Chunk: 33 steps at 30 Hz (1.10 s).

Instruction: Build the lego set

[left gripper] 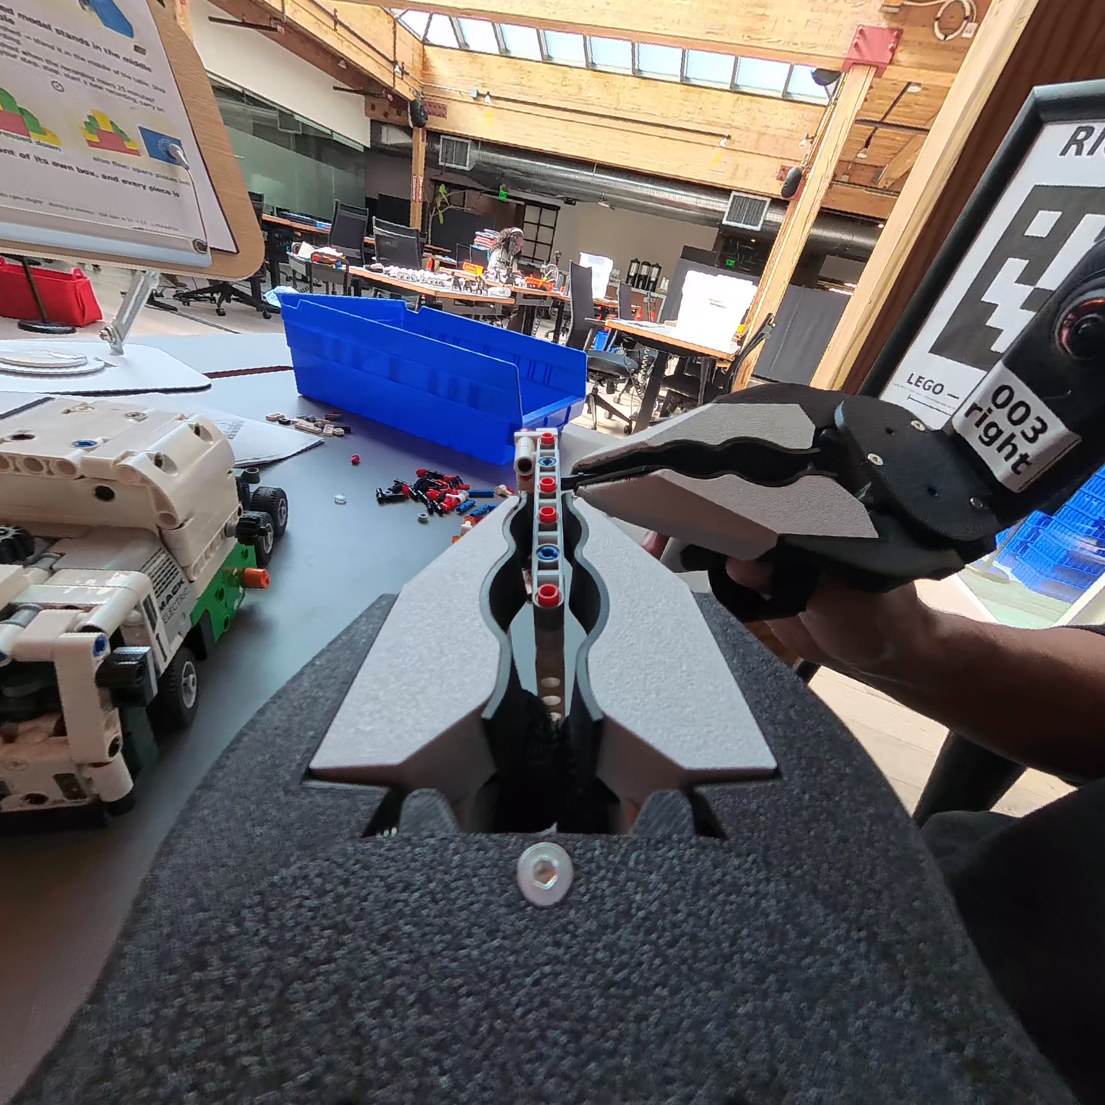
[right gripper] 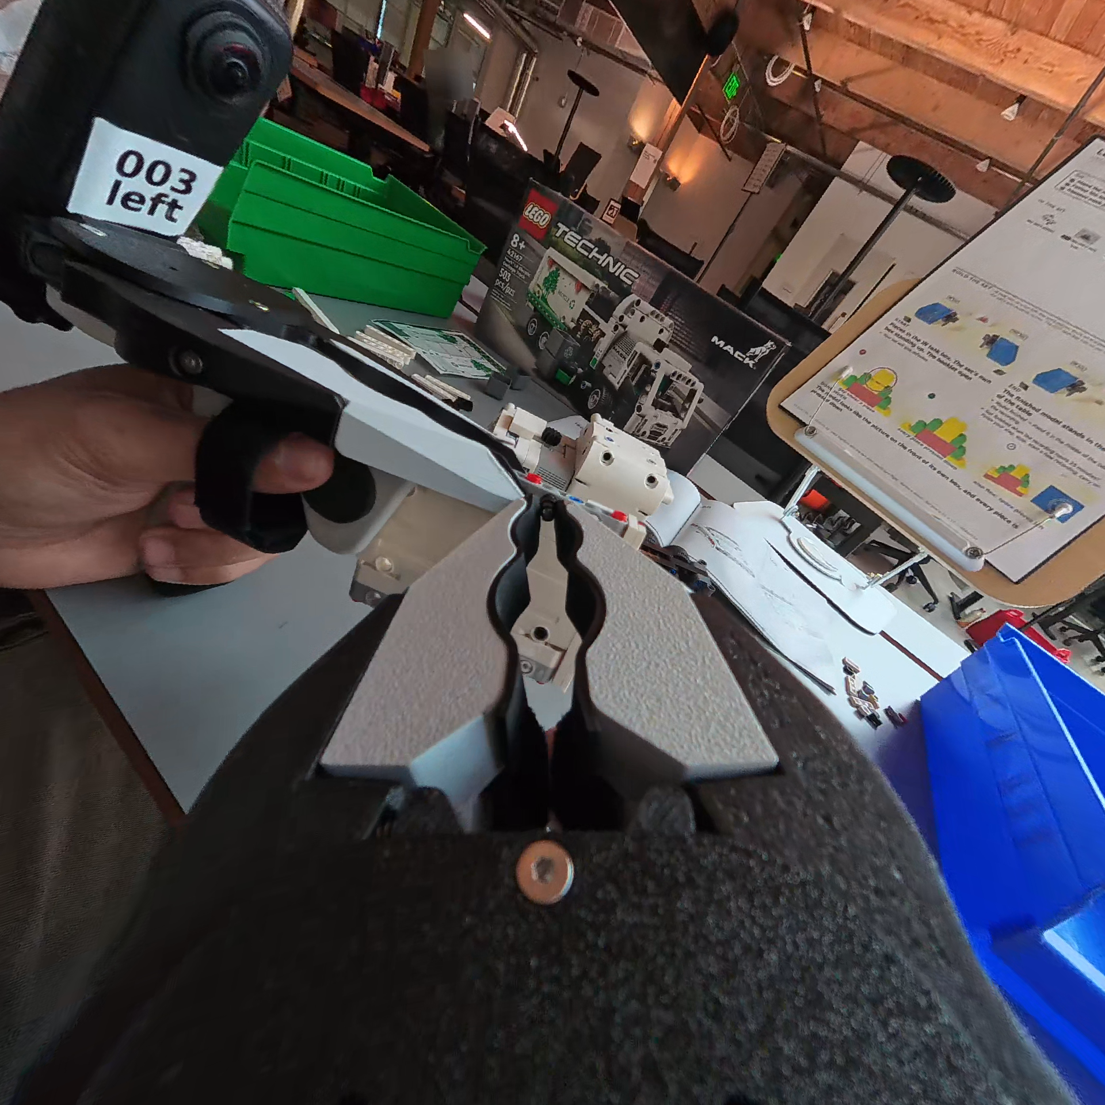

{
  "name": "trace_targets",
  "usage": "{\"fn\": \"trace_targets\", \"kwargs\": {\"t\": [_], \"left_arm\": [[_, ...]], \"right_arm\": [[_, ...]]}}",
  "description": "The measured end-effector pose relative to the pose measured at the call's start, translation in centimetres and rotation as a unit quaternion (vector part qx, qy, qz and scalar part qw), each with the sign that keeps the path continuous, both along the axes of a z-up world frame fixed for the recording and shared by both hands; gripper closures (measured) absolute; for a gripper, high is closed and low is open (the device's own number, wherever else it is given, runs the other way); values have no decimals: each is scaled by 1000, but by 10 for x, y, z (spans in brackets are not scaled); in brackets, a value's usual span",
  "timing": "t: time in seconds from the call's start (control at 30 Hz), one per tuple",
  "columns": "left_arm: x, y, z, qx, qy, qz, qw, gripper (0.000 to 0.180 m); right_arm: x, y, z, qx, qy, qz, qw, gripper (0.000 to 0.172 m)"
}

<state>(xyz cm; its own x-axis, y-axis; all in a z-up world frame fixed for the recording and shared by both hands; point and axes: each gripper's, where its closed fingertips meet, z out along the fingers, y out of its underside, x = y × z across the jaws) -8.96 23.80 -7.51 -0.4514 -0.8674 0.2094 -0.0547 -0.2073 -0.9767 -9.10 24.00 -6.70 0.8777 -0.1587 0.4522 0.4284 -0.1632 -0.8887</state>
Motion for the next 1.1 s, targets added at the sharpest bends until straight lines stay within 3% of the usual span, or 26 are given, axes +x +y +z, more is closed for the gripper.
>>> {"fn": "trace_targets", "kwargs": {"t": [0.17, 0.27, 0.43, 0.8, 1.0, 1.1], "left_arm": [[-2, 1, 2, 2, -9, 3, 1000, 175], [-3, -1, 4, 44, -27, 31, 998, 175], [-5, -3, 7, 101, -49, 70, 991, 174], [-6, -7, 9, 246, -86, 143, 955, 175], [-4, -8, 7, 245, -81, 140, 956, 174], [-1, -8, 4, 189, -60, 103, 975, 174]], "right_arm": [[-1, 1, 2, 16, 40, 4, 999, 168], [-2, -1, 4, 45, 125, 7, 991, 168], [-4, -3, 5, 99, 271, 36, 957, 168], [-7, -7, 7, 135, 443, 92, 882, 169], [-6, -8, 6, 129, 447, 93, 880, 169], [-3, -8, 4, 109, 429, 93, 892, 167]]}}
